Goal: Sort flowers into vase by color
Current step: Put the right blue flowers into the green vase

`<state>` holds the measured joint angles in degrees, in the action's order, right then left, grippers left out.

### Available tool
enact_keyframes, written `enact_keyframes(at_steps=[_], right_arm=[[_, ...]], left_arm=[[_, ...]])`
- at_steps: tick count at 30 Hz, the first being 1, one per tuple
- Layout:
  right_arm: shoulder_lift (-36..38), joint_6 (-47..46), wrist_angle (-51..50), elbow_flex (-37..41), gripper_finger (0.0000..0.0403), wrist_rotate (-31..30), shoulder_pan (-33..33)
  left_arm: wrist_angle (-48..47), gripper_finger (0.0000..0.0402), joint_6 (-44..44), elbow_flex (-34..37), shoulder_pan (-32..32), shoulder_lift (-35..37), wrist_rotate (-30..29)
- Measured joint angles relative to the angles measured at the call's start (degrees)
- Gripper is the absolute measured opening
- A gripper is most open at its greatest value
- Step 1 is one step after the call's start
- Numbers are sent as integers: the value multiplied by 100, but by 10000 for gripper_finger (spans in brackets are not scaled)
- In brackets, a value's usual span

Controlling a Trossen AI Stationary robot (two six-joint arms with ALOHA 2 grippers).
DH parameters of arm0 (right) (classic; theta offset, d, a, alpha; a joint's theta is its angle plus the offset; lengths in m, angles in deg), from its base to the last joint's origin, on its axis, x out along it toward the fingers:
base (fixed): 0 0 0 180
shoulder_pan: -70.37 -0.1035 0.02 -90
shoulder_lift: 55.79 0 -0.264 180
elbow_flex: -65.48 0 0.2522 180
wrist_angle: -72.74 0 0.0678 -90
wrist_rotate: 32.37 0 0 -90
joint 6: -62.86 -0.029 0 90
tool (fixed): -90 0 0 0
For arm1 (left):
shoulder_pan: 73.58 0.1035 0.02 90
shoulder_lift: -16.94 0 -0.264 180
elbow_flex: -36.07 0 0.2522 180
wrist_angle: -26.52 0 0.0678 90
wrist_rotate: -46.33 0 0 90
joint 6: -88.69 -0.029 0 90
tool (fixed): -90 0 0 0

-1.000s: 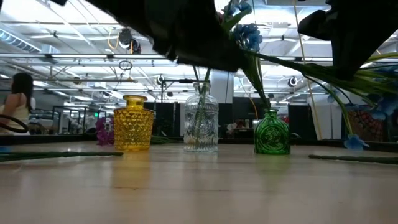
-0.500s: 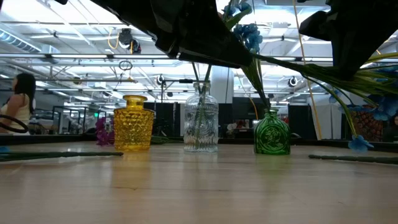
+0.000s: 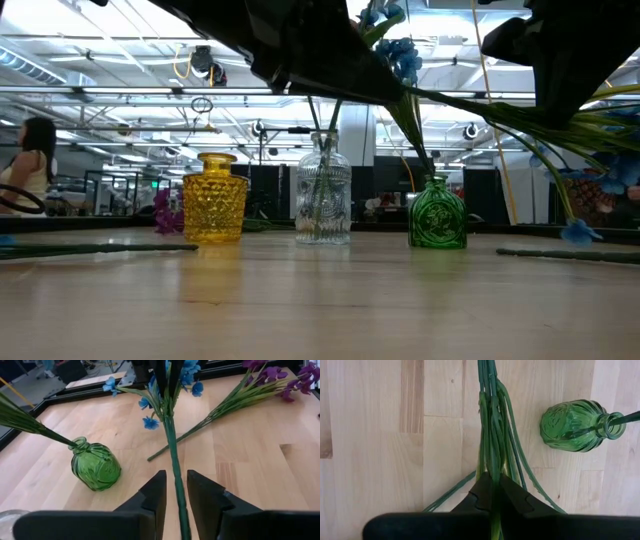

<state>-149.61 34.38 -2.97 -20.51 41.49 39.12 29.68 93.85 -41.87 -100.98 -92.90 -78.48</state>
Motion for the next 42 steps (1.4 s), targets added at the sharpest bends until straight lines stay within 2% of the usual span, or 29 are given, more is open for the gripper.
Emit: enact_keyframes(at_steps=[4,10,16,19,27,32,37,42], right_arm=[[2,-88,-9,0,4,0,0],[2,-113,-14,0,4,3,0],[2,-288,-8,0,12,-38,0],[2,-508,-14,0,41,-39,0],[330,-1350,-648,-4,153,-69,-228],[868,-1678,-575,-4,184,-866,-721],[1468,-2013,-639,-4,185,-2032,-1337],[1932,-2256,-659,280,185,-2880,-1760]], left_arm=[[50,75,4,0,0,0,0],[45,13,7,2,0,0,-2],[11,19,9,2,0,2,-4],[-32,19,8,2,0,4,-4],[-733,20,77,11,-39,401,-4],[-1359,20,186,11,-185,912,157],[-2375,20,208,11,-467,1782,730],[-2520,20,-13,11,-922,2758,682]])
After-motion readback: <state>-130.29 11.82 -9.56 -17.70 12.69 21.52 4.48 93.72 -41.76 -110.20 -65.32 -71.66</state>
